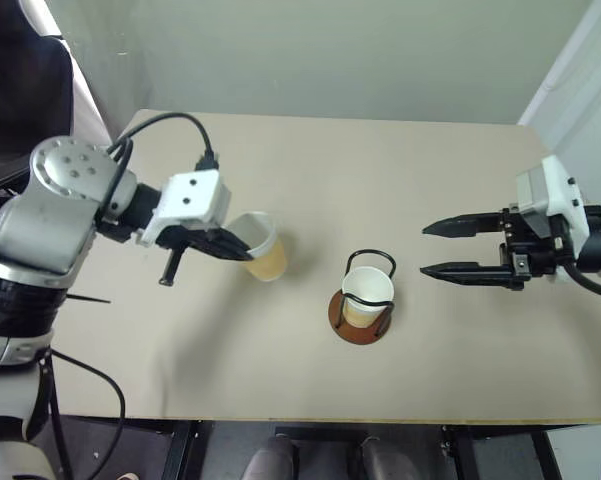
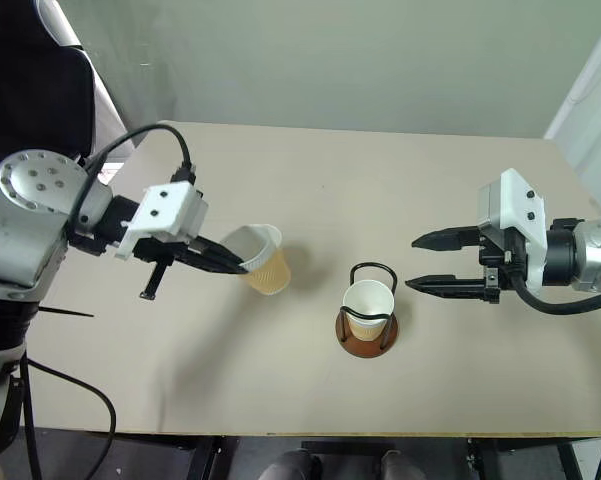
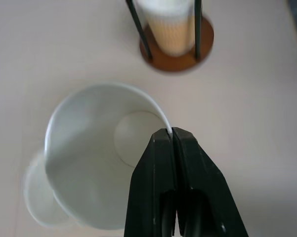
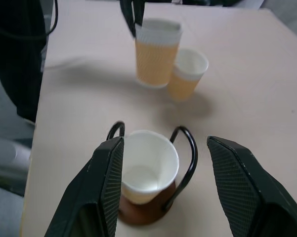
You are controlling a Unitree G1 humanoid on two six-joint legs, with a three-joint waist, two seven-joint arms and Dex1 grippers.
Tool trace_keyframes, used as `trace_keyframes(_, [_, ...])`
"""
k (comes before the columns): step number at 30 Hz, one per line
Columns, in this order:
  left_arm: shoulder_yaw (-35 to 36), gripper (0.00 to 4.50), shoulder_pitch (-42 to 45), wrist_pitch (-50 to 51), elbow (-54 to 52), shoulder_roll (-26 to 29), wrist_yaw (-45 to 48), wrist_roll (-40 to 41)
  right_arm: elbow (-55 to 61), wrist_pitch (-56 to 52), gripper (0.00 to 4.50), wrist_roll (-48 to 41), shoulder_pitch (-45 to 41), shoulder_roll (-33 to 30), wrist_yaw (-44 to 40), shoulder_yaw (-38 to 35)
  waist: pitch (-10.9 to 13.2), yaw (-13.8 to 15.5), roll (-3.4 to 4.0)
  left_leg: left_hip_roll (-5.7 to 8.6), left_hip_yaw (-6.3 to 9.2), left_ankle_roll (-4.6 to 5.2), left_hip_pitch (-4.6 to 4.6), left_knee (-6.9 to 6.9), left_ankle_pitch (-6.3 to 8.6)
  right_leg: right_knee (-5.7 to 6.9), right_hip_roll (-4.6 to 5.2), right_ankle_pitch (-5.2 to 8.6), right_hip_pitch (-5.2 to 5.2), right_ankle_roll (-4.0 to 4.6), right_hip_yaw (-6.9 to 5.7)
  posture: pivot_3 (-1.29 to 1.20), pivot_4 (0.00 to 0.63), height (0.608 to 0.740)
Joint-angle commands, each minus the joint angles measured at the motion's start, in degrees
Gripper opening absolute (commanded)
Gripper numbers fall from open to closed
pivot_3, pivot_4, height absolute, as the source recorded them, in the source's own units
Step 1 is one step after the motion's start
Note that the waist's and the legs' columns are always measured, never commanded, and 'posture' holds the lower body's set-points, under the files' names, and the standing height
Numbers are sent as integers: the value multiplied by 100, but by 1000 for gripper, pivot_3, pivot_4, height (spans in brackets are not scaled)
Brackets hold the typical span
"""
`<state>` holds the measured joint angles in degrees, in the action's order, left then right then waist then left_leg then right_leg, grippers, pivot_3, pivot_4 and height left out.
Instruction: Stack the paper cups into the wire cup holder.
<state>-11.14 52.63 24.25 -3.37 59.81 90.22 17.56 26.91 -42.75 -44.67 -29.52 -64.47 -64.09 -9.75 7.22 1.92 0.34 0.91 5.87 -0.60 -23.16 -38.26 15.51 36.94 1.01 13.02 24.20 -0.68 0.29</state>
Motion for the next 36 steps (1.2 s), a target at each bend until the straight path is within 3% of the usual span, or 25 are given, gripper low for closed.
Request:
trace_keyframes(1, [187,34,335,239,-171,-47,227,335,-71,178,2707,141,88,-190,-135,-254,0,2,0,0,0,0,0,0,0,0,0,0,0,0,0,0,150,740])
trace_keyframes(7, [238,34,982,743,-79,-337,227,977,-106,434,2707,364,560,-304,-343,-352,0,12,0,0,-3,1,-1,0,-1,0,0,-1,0,-2,1,0,150,740])
trace_keyframes(14, [-302,34,1849,764,91,-675,228,1504,230,478,2707,385,1028,-342,-377,-561,0,33,0,0,-3,5,-1,-3,-2,-3,0,-4,-3,-7,1,0,150,740])
trace_keyframes(36, [-2025,34,2624,-1105,1065,-1371,228,1268,916,16,2707,-161,744,-279,494,-932,1,31,-1,0,-7,21,-6,-28,2,-5,0,-4,-9,-26,4,0,150,740])
